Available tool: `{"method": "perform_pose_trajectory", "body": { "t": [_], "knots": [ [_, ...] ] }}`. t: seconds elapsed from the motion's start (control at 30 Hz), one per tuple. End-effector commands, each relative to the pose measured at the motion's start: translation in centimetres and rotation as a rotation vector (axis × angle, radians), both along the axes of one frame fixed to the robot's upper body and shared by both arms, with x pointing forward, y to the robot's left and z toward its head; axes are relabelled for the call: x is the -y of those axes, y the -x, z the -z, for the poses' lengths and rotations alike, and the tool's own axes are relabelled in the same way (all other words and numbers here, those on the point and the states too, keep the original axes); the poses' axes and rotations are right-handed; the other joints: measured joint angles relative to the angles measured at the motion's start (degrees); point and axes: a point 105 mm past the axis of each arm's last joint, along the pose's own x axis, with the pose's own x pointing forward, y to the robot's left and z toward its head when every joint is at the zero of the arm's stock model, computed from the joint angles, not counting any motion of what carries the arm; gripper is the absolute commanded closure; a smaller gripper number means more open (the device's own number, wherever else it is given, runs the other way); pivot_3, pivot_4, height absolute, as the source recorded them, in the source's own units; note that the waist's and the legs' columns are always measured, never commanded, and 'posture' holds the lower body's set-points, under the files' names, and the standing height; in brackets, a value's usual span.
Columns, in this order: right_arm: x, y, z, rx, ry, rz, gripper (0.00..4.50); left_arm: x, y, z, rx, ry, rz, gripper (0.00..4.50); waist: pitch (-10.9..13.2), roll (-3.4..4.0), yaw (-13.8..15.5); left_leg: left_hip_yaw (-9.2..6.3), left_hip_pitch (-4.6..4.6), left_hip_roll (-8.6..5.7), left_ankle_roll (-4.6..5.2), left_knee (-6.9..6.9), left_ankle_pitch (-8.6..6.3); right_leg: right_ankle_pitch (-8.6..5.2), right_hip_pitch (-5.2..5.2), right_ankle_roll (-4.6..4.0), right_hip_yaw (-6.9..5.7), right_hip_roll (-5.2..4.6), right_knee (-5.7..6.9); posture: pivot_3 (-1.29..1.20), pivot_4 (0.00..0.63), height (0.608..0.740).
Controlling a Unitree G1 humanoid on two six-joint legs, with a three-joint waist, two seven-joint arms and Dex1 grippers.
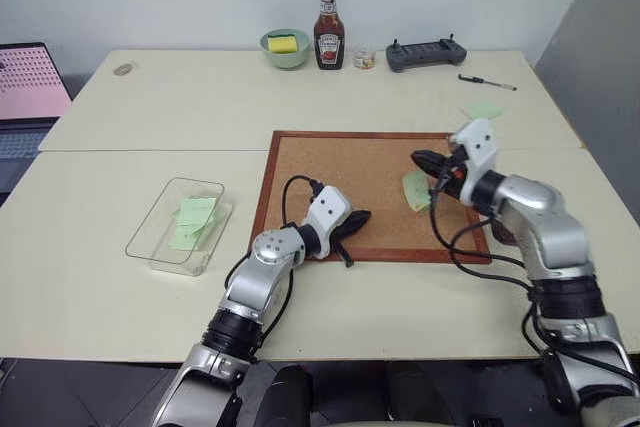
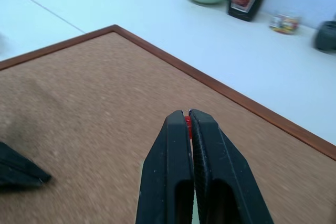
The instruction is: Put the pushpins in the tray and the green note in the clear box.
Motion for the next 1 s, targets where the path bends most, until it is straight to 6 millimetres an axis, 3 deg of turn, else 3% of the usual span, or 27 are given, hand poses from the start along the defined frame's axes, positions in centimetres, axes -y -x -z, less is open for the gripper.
{"method": "perform_pose_trajectory", "body": {
  "t": [0.03, 0.2, 0.33, 0.47, 0.67, 0.8, 1.0],
  "knots": [
    [4.3, 1.7, -2.4, 0.071, 0.033, 0.102, 4.47, -0.4, 0.8, 2.7, -0.083, -0.056, 0.008, 4.5, -0.02, 0.04, 0.02, 0.01, 0.02, 0.01, 0.0, 0.01, 0.0, 0.0, 0.01, 0.0, 0.01, 0.0, 0.0, 0.0, 0.15, 0.74],
    [8.6, 3.9, -0.3, -0.002, 0.214, 0.164, 4.47, -0.6, 0.8, 2.8, -0.084, -0.06, 0.011, 4.5, -0.07, 0.12, -0.03, 0.04, 0.07, 0.02, 0.01, -0.01, -0.01, 0.0, 0.09, 0.01, 0.01, 0.0, -0.05, 0.0, 0.15, 0.74],
    [10.6, 4.7, 2.0, -0.073, 0.337, 0.2, 4.47, -0.6, 0.7, 2.9, -0.084, -0.062, 0.014, 4.5, -0.1, 0.16, -0.35, 0.15, 0.51, 0.04, 0.03, -0.14, -0.02, -0.02, 0.41, 0.04, 0.1, 0.01, -0.1, 0.0, 0.15, 0.74],
    [11.9, 5.0, 4.3, -0.144, 0.42, 0.225, 4.47, -0.5, 0.7, 2.9, -0.083, -0.061, 0.013, 4.5, -0.11, 0.18, -0.37, 0.18, 0.55, 0.05, 0.03, -0.13, -0.02, -0.03, 0.43, 0.05, 0.12, 0.01, -0.11, 0.0, 0.15, 0.74],
    [12.6, 4.8, 5.3, -0.169, 0.46, 0.242, 4.47, -0.5, 0.7, 3.0, -0.081, -0.063, 0.01, 4.5, -0.14, 0.23, -0.34, 0.17, 0.55, 0.04, 0.03, -0.13, -0.02, -0.03, 0.45, 0.05, 0.12, 0.01, -0.12, 0.0, 0.15, 0.74],
    [13.0, 4.7, 5.2, -0.167, 0.469, 0.254, 3.68, -0.5, 0.8, 3.0, -0.082, -0.064, 0.009, 4.5, -0.14, 0.23, -0.31, 0.16, 0.55, 0.04, 0.03, -0.13, -0.02, -0.03, 0.47, 0.05, 0.11, 0.01, -0.15, 0.0, 0.15, 0.74],
    [13.4, 4.8, 3.4, -0.131, 0.41, 0.274, 2.42, -0.6, 0.7, 3.0, -0.08, -0.068, 0.01, 4.5, -0.14, 0.23, -0.31, 0.16, 0.55, 0.05, 0.03, -0.13, -0.02, -0.03, 0.48, 0.05, 0.11, 0.01, -0.16, 0.0, 0.15, 0.74]
  ]
}}
